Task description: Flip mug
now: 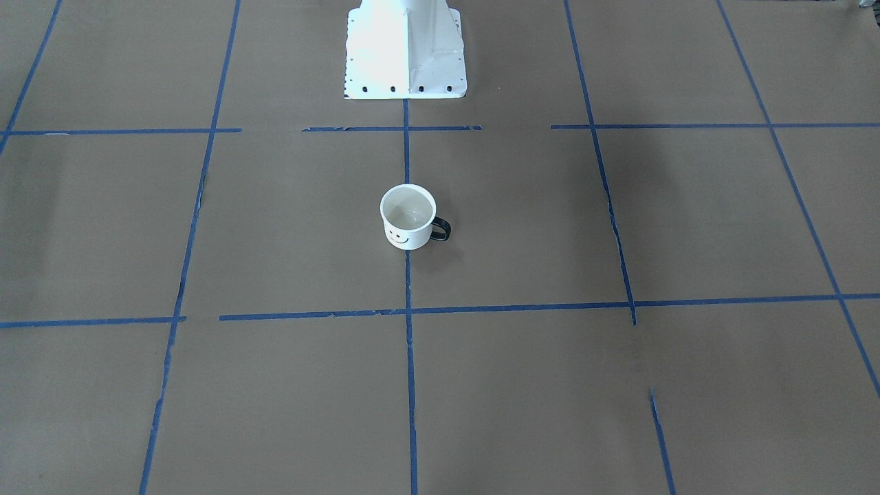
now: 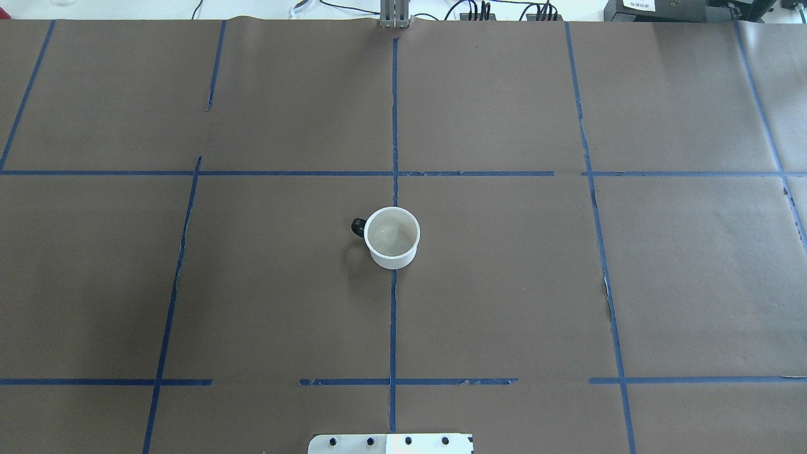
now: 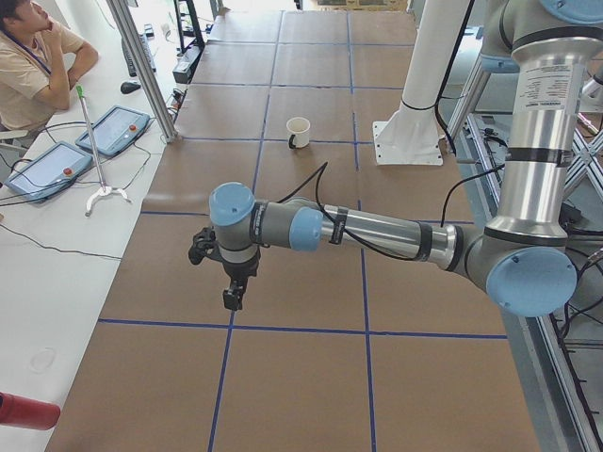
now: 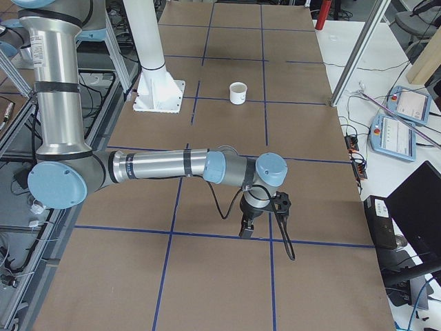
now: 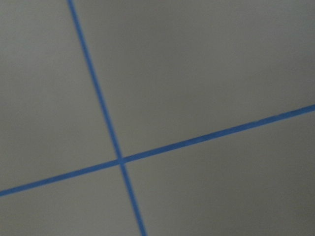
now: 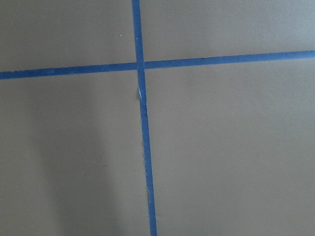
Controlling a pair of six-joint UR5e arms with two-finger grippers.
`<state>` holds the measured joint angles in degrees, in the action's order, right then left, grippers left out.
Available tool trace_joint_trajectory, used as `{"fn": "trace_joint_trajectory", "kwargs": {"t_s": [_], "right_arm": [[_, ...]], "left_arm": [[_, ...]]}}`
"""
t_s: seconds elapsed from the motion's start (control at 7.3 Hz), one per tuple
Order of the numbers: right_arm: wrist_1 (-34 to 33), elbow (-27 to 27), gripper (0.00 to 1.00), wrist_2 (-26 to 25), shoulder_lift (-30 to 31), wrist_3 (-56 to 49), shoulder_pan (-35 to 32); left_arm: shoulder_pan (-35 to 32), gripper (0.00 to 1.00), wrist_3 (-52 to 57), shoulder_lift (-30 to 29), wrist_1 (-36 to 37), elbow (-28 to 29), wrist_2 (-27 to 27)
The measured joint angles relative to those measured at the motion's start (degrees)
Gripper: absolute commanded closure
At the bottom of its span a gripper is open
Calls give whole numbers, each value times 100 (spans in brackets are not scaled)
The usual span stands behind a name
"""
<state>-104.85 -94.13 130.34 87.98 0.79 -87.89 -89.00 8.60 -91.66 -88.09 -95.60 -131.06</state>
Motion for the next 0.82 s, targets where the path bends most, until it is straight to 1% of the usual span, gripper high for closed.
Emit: {"fn": "trace_joint_trajectory", "kwargs": {"t_s": [0.27, 0.82], "right_arm": [[0, 0, 0, 0, 0, 0, 0], [0, 0, 0, 0, 0, 0, 0]], "left_arm": [[-175, 0, 161, 159, 10, 85, -54], [-196, 0, 173, 189, -12, 100, -52]]}}
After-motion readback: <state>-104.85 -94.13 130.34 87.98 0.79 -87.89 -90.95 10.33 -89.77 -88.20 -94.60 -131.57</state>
